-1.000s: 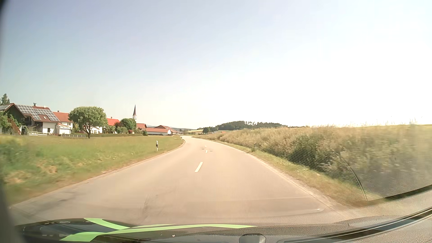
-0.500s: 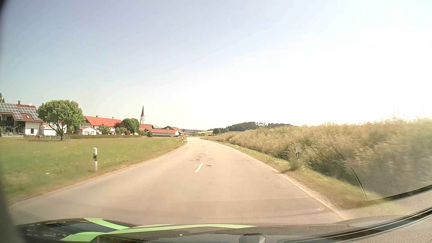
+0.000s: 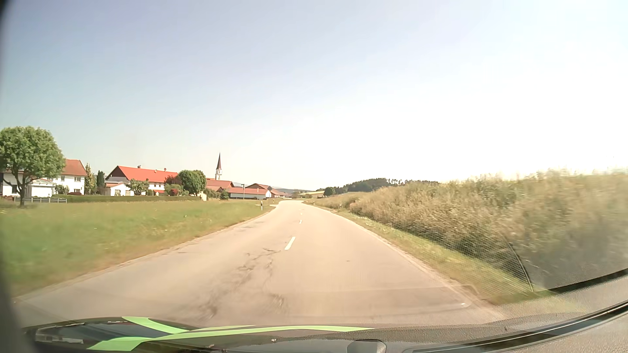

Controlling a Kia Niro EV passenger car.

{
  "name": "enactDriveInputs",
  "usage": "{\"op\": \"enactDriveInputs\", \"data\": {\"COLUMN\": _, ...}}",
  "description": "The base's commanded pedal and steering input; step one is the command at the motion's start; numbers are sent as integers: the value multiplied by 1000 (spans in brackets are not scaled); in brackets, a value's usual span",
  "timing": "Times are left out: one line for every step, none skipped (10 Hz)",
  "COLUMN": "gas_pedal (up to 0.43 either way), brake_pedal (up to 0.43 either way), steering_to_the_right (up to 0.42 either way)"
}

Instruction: Follow the waypoints while adhering to traffic rules and regulations

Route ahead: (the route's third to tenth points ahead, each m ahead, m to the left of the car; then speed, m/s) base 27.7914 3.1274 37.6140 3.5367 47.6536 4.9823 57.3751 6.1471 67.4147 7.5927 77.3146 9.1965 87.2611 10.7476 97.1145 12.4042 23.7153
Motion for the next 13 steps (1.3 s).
{"op": "enactDriveInputs", "data": {"gas_pedal": 280, "brake_pedal": 0, "steering_to_the_right": -17}}
{"op": "enactDriveInputs", "data": {"gas_pedal": 287, "brake_pedal": 0, "steering_to_the_right": -17}}
{"op": "enactDriveInputs", "data": {"gas_pedal": 311, "brake_pedal": 0, "steering_to_the_right": -17}}
{"op": "enactDriveInputs", "data": {"gas_pedal": 311, "brake_pedal": 0, "steering_to_the_right": -17}}
{"op": "enactDriveInputs", "data": {"gas_pedal": 319, "brake_pedal": 0, "steering_to_the_right": -17}}
{"op": "enactDriveInputs", "data": {"gas_pedal": 319, "brake_pedal": 0, "steering_to_the_right": -17}}
{"op": "enactDriveInputs", "data": {"gas_pedal": 319, "brake_pedal": 0, "steering_to_the_right": -17}}
{"op": "enactDriveInputs", "data": {"gas_pedal": 331, "brake_pedal": 0, "steering_to_the_right": -16}}
{"op": "enactDriveInputs", "data": {"gas_pedal": 331, "brake_pedal": 0, "steering_to_the_right": -17}}
{"op": "enactDriveInputs", "data": {"gas_pedal": 331, "brake_pedal": 0, "steering_to_the_right": -16}}
{"op": "enactDriveInputs", "data": {"gas_pedal": 319, "brake_pedal": 0, "steering_to_the_right": -16}}
{"op": "enactDriveInputs", "data": {"gas_pedal": 287, "brake_pedal": 0, "steering_to_the_right": -17}}
{"op": "enactDriveInputs", "data": {"gas_pedal": 268, "brake_pedal": 0, "steering_to_the_right": -17}}
